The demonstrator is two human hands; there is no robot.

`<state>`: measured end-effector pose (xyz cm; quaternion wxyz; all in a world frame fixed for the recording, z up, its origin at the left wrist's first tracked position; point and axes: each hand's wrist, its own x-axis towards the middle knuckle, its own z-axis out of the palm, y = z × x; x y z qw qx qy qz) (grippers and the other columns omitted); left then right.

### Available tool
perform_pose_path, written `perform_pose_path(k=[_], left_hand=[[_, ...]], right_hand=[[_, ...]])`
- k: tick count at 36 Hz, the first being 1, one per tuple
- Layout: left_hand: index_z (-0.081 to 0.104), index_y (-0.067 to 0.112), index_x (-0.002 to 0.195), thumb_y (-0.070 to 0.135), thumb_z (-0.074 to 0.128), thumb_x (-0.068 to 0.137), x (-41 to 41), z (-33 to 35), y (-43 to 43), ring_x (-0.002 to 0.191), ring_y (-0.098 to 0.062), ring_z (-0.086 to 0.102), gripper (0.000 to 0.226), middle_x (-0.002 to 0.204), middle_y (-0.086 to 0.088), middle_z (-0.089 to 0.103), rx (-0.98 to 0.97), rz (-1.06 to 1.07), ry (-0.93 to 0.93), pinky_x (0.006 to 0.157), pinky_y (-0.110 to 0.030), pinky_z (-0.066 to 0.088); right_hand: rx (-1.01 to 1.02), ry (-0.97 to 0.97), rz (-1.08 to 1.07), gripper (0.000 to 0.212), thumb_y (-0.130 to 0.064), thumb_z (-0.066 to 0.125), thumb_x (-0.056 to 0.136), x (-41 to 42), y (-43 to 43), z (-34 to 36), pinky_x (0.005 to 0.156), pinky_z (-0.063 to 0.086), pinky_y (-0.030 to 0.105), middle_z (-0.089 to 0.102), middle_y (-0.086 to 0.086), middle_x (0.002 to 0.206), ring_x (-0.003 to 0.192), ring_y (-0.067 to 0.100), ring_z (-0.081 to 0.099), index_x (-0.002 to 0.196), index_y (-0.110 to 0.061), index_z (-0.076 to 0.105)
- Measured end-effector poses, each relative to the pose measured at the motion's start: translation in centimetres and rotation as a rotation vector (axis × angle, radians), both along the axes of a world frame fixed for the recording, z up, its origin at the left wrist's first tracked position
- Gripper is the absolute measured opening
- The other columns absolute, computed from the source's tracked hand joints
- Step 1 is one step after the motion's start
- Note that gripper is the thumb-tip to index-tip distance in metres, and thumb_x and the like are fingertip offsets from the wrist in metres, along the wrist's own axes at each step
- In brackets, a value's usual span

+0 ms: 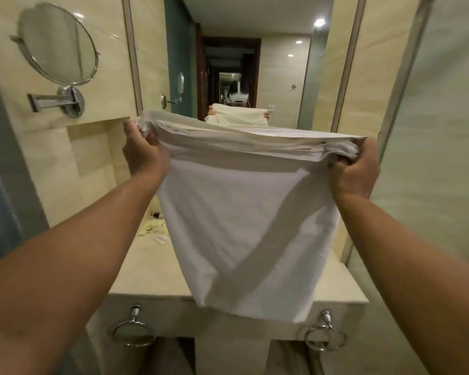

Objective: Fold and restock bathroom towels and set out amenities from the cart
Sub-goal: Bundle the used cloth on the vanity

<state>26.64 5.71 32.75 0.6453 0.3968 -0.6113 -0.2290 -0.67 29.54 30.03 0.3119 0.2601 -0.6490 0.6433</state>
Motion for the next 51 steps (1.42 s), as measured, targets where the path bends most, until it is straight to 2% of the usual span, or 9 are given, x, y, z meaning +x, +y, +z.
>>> perform_pose_path(k=[5,9,15,18,25,31,36,41,51], left_hand=[[0.044,-0.001,0.130,0.016,0.039,0.107,3.0,0.7,2.8,0.111,-0.036,0.064,0.030,0.122,-0.018,0.065,-0.129,0.038,0.168,0.073,-0.021,0.034],[0.045,0.005,0.134,0.016,0.043,0.105,4.6,1.9,2.6,0.119,-0.037,0.059,0.031,0.131,-0.018,0.060,0.042,0.006,-0.094,0.080,-0.031,0.038],[0.048,0.012,0.133,0.008,0.068,0.093,5.1,0.4,1.1,0.119,-0.034,0.059,0.045,0.129,-0.013,0.060,0.242,-0.055,-0.261,0.096,-0.043,0.054],[0.049,0.012,0.131,0.008,0.067,0.095,4.2,-1.3,0.2,0.108,-0.030,0.059,0.041,0.119,-0.011,0.059,0.259,-0.039,-0.331,0.083,-0.041,0.056],[0.048,0.013,0.105,0.012,0.049,0.103,-0.4,-3.6,-4.5,0.087,-0.026,0.052,0.003,0.099,-0.009,0.055,0.201,0.023,-0.438,0.073,-0.037,0.041],[0.049,0.016,0.103,0.012,0.049,0.103,-5.7,-5.9,-9.5,0.088,-0.028,0.055,0.004,0.098,-0.009,0.057,0.238,0.056,-0.462,0.071,-0.039,0.040],[0.048,0.011,0.099,0.009,0.050,0.102,-10.4,-6.0,-12.7,0.084,-0.025,0.049,0.004,0.094,-0.010,0.053,0.280,0.037,-0.511,0.069,-0.037,0.036],[0.051,0.016,0.099,0.019,0.052,0.103,-14.4,-7.2,-17.4,0.086,-0.026,0.053,0.005,0.099,-0.009,0.059,0.291,-0.025,-0.435,0.068,-0.035,0.037],[0.055,0.030,0.106,0.024,0.058,0.103,-20.5,-10.5,-28.2,0.102,-0.028,0.064,0.007,0.110,-0.002,0.066,0.331,-0.097,-0.268,0.091,-0.047,0.057]], right_hand=[[-0.040,-0.024,-0.030,0.016,-0.009,0.053,0.085,4.8,3.2,2.3,0.063,0.028,0.028,0.058,0.002,0.086,0.077,0.024,0.049,0.101,-0.010,0.058],[0.184,-0.192,0.007,0.016,-0.012,0.057,0.086,5.8,4.7,3.8,0.073,0.036,0.028,0.059,-0.001,0.093,0.085,0.024,0.051,0.098,-0.024,0.056],[0.455,-0.218,0.057,0.018,-0.007,0.066,0.084,3.3,4.4,2.8,0.074,0.047,0.032,0.064,0.005,0.091,0.086,0.025,0.057,0.098,-0.018,0.070],[0.580,-0.332,0.137,0.022,-0.002,0.073,0.078,1.5,3.7,1.9,0.073,0.062,0.043,0.069,0.010,0.089,0.088,0.034,0.067,0.094,-0.017,0.073],[0.531,-0.390,0.193,0.035,0.009,0.068,0.079,-3.3,-0.7,0.0,0.065,0.062,0.042,0.070,0.008,0.087,0.080,0.030,0.067,0.094,-0.022,0.075],[0.606,-0.601,0.450,0.031,0.012,0.065,0.092,-9.8,-5.0,-1.3,0.040,0.054,0.027,0.066,0.014,0.100,0.086,0.032,0.062,0.102,-0.017,0.072],[0.494,-0.644,0.479,0.038,0.019,0.056,0.091,-15.4,-9.0,-2.7,0.051,0.062,0.042,0.066,0.009,0.089,0.079,0.033,0.064,0.090,-0.015,0.072],[0.383,-0.626,0.457,0.035,0.022,0.061,0.071,-21.2,-13.5,-4.7,0.064,0.061,0.063,0.072,0.026,0.091,0.085,0.046,0.071,0.076,-0.011,0.072],[0.432,-0.487,0.338,0.029,-0.001,0.073,0.065,-29.7,-23.6,-8.7,0.063,0.061,0.061,0.073,0.007,0.082,0.087,0.035,0.071,0.082,-0.023,0.069]])
